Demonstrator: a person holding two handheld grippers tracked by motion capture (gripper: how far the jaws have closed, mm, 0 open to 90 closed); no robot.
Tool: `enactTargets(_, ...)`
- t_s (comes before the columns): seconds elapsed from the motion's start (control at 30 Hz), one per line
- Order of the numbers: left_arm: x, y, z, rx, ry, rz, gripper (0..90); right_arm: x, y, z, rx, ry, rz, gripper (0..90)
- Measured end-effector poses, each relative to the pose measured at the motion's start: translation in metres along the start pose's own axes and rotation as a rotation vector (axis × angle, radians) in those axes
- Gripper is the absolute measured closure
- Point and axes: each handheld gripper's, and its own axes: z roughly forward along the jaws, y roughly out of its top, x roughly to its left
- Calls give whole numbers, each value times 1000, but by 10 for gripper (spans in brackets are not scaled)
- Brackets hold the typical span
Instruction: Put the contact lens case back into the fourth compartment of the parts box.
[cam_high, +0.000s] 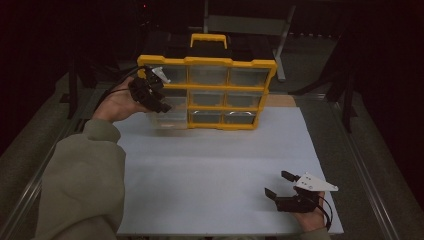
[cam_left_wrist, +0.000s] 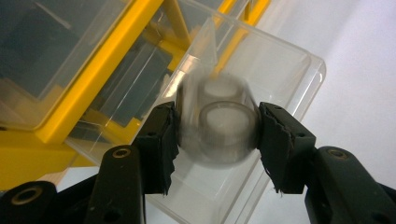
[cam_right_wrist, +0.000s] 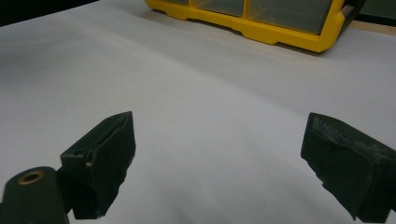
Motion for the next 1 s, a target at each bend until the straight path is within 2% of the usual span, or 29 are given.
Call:
enactTargets(0.03, 0, 0, 1, -1, -2, 0, 500, 0, 0, 0, 1, 1, 0, 96)
enactTargets(0.07, 1, 0, 0, -9, 8, -2, 565, 0, 0, 0, -2, 0, -2, 96)
enactTargets(0.1, 1, 0, 0, -21, 17, -18, 540, 0, 0, 0, -2, 0, -2, 96)
enactTargets(0.17, 1, 0, -3, -43, 41, -34, 332, 0, 0, 0, -2, 0, 0, 96)
enactTargets(0.23, 1, 0, -6, -57, 70, -54, 181, 0, 0, 0, -3, 0, -2, 96)
enactTargets(0.3, 1, -1, -8, -68, 95, -73, 104, 0, 0, 0, -2, 1, -1, 96)
enactTargets(0.4, 2, -5, -10, -54, 91, -76, 7, 0, 0, 0, -5, 1, -4, 95)
enactTargets(0.57, -5, -14, -14, -85, 86, -76, 2, 0, 0, 0, -6, 0, -2, 96)
enactTargets(0.63, -9, -19, -14, -89, 105, -72, 2, 0, 0, 0, -7, 0, -1, 95)
enactTargets(0.73, -14, -25, -14, -97, 107, -76, 2, 0, 0, 0, -6, -1, -1, 96)
enactTargets(0.83, -23, -37, -14, -104, 137, -84, 2, 1, 1, 0, -6, -3, -2, 96)
enactTargets(0.9, -25, -42, -14, -114, 132, -91, 2, 1, 1, 0, -5, -3, -3, 96)
enactTargets(1.0, -32, -53, -15, -137, 145, -90, 2, 1, 1, 0, -6, -3, -4, 95)
